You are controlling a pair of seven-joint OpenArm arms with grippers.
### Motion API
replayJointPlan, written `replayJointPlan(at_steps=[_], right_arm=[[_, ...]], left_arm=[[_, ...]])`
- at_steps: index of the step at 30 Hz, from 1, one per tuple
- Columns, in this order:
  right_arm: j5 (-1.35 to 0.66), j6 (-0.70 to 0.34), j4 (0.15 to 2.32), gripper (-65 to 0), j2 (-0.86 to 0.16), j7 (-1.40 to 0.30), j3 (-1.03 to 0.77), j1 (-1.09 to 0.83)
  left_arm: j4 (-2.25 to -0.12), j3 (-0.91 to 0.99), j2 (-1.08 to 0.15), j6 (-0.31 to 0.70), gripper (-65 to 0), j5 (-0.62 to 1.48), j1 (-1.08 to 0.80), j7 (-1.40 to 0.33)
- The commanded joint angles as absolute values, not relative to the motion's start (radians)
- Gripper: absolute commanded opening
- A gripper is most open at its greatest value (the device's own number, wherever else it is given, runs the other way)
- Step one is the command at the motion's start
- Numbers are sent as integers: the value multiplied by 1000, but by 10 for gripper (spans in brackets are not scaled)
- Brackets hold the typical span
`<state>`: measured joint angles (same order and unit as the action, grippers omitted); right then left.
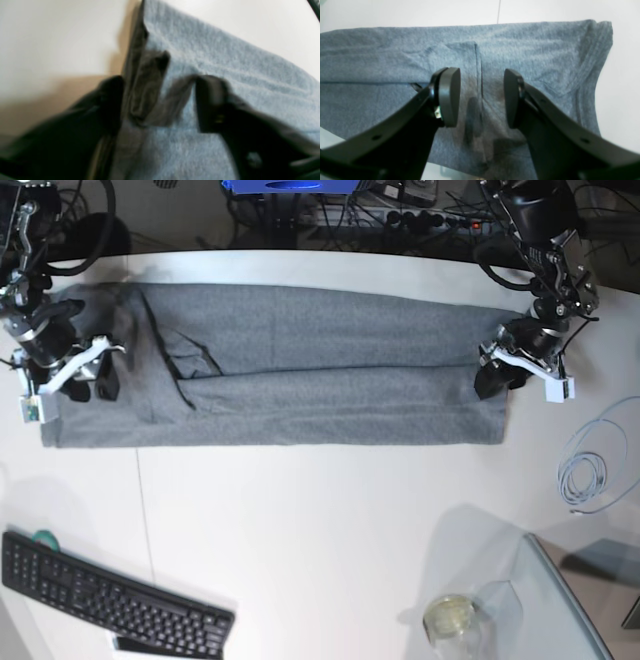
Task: Layout the t-shirt on the table in an organized manner, then fold the t-shirt properly
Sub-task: 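Fold the strip's end over toward the middle with the left gripper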
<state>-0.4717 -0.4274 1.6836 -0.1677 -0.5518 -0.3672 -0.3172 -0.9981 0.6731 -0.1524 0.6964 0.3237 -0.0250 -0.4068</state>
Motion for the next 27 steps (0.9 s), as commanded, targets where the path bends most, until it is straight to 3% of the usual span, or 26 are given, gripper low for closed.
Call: replayJointPlan(at_steps=[1,5,11,16,22,27], right_arm=[[-486,-430,1704,-380,-182,-530,-375,-314],[-486,-430,1705,-380,-182,-530,-375,-320],[-486,-430,1719,-380,-182,-532,-375,-335],[-486,-430,1721,-380,-182,-532,-375,-343],[-486,-430,1721,-380,-182,-532,-375,-341],[-489,-430,1721,-380,-182,-532,-375,-341]], left_arm=[[-1004,673,-160,698,-385,323,-22,-415],[-1003,671,-186,698,-650,323,-2,-415],[-1026,673,-268,698,-650,323,12,-415],[-1228,671,-269,698,-650,283,-62,-421],[-1529,576,-139,670,-650,133,-191,-421],[-1646,427,-56,579,-650,48,-255,-423]])
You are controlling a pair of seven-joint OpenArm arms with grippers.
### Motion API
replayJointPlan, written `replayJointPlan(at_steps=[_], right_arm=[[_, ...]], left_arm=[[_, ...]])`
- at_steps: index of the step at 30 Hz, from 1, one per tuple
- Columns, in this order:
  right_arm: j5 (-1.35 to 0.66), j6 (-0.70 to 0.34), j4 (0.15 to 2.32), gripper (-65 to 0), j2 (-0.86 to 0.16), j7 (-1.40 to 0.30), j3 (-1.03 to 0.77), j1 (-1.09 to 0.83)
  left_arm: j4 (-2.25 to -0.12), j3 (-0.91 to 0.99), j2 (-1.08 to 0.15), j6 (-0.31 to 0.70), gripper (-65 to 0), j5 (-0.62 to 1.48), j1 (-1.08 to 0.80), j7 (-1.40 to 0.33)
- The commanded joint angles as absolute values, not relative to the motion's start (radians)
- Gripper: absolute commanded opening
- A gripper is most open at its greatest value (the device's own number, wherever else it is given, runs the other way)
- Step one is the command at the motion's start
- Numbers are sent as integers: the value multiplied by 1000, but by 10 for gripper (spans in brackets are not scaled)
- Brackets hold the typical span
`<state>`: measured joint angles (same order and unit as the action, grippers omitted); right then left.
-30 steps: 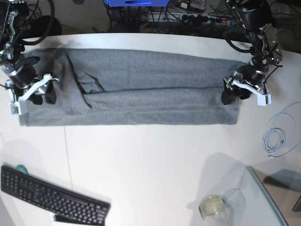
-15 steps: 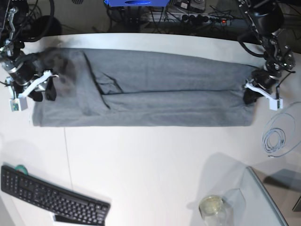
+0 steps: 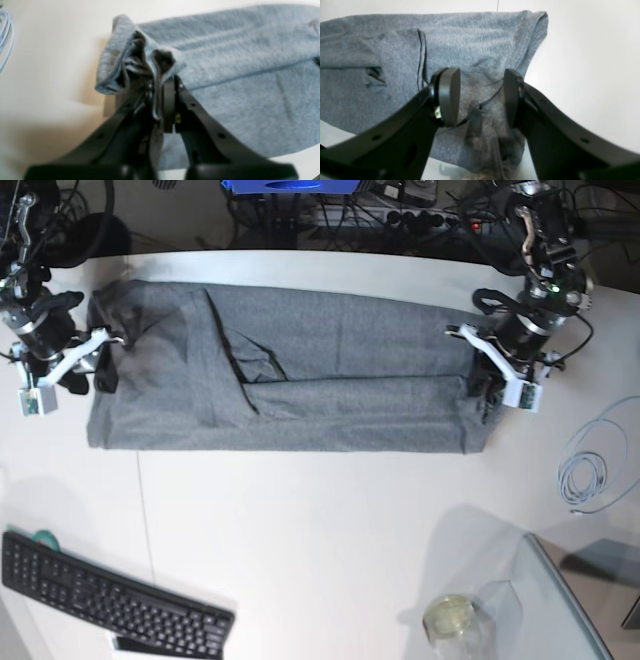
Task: Layout the t-shirt on the table in an organized manner, then fold the t-shirt properly
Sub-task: 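Fold the strip's end over toward the middle with the left gripper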
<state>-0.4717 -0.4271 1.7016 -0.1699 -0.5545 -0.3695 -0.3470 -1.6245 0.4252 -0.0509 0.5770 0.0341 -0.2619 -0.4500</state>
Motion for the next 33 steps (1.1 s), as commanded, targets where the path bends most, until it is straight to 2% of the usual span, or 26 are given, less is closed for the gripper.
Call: replayJointPlan(at_steps=[1,12,22,33], right_arm=[[-489,-430,1721,-380,-182,-532,-375,-341],[-489,-430,1718,-380,-179,-561,-430,-338],[-490,-430,1719,-380,-179,-613,-501,-318],[-490,-430,1712,-380,-179,-613,-501,-308]], left_arm=[[-1652,401,-45,572,-650,36,-257,-423],[-1626,228,39,567,-650,-18,-185,-512],[-1529,113,38,469,-650,-10,-122,-506],[-1512,65,41,467,-650,-10,-116,-509]])
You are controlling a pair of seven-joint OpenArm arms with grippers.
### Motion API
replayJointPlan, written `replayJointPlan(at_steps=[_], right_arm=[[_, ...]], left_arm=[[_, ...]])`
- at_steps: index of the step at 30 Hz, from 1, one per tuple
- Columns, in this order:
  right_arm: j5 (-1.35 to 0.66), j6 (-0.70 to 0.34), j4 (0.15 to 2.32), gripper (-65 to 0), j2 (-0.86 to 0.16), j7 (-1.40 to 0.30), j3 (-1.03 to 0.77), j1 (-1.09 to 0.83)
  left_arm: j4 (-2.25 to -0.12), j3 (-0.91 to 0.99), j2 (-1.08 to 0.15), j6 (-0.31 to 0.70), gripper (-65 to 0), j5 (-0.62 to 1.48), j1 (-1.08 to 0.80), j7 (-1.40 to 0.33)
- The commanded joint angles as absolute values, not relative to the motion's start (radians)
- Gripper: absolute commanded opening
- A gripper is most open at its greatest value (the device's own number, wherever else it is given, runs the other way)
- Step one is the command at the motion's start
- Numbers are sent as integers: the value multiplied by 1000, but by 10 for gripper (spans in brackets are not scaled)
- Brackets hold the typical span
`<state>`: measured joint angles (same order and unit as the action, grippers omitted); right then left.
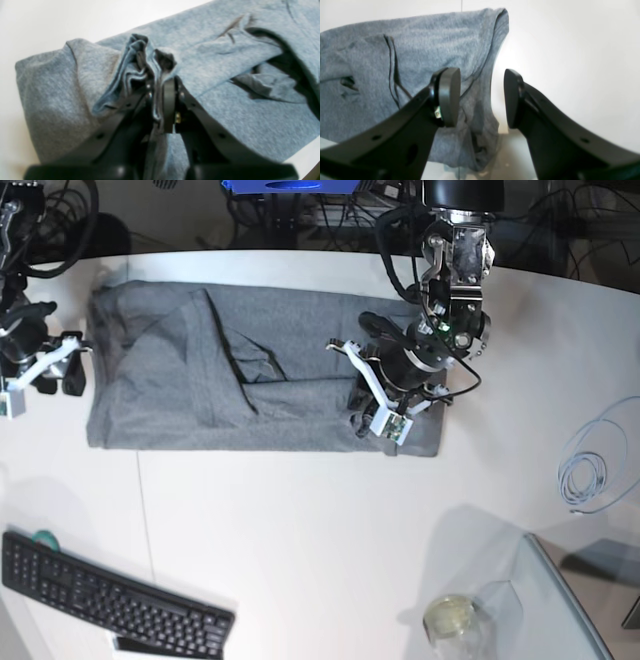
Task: Layout the t-shirt on the table in an organized manner, then fold the t-shirt properly
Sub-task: 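Fold the strip's end over toward the middle with the left gripper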
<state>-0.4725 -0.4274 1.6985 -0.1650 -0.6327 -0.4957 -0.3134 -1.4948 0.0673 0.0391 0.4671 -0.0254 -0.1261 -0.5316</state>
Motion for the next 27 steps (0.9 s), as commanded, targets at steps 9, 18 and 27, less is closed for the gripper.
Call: replayJointPlan(at_steps=[9,18,27], right_arm=[[-490,-430,1712,-380,-179,-613,-495,-306],[-490,-430,1712,-380,-179,-613,-495,-306],[-490,-430,1712,-380,-177,-613,-493,-306]], left_arm=[[-1512,65,41,467,-650,-10,-116,-510],[-1512,64,41,469,-650,-18,-119,-527],[-1521,-61,25,469,-201,-16,-119,-556]])
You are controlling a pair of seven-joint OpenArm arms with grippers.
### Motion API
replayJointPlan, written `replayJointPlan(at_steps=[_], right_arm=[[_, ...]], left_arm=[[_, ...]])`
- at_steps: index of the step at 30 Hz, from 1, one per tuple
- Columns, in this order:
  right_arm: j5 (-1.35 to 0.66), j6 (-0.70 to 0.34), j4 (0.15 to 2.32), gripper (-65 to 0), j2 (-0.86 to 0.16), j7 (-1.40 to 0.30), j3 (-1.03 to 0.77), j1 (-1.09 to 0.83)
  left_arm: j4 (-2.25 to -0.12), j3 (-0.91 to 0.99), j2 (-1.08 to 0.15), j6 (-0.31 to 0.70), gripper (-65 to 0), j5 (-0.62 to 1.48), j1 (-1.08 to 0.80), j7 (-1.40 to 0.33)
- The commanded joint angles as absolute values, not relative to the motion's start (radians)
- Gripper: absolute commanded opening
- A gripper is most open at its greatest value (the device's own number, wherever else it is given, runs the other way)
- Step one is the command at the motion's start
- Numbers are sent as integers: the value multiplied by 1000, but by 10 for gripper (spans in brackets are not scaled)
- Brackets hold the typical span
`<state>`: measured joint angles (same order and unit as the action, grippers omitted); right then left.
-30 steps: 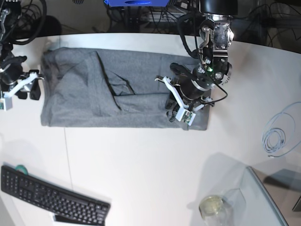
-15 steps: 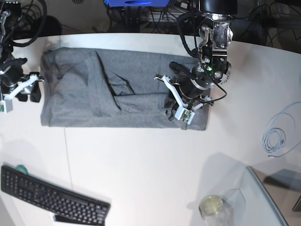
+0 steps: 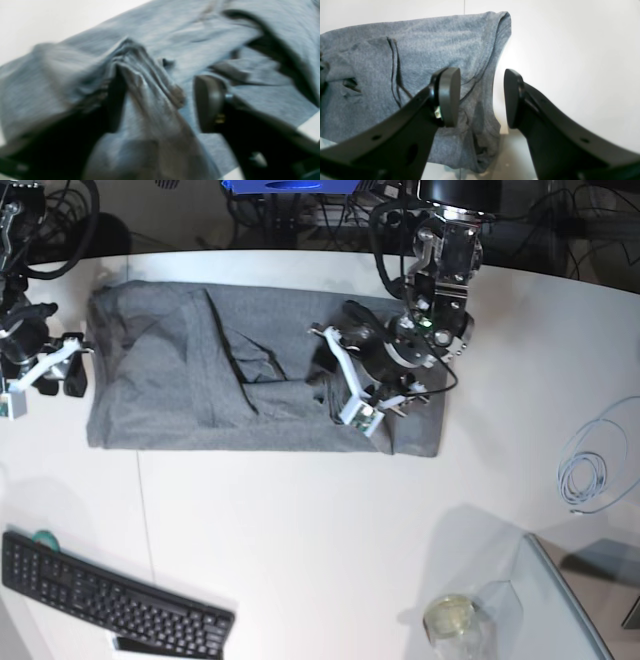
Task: Layout the t-shirt on the table in an organized manner, then fold the t-shirt properly
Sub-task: 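Fold the strip's end over toward the middle with the left gripper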
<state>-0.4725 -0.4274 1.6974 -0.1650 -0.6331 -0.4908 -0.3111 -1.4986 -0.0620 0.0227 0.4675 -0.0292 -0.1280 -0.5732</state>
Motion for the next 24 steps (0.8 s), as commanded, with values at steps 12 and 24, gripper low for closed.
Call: replayJointPlan(at_steps=[12,24], right_arm=[[-490,-430,1712,-380,-177,-613,-499,-306],[-490,-430,1713,-380,-150,-613,-493,-306]], left_arm=[[-1658,-39,15,469,-280,-16,-166,-558],[-1616,-4,12,469,-650,-18,-220,-556]])
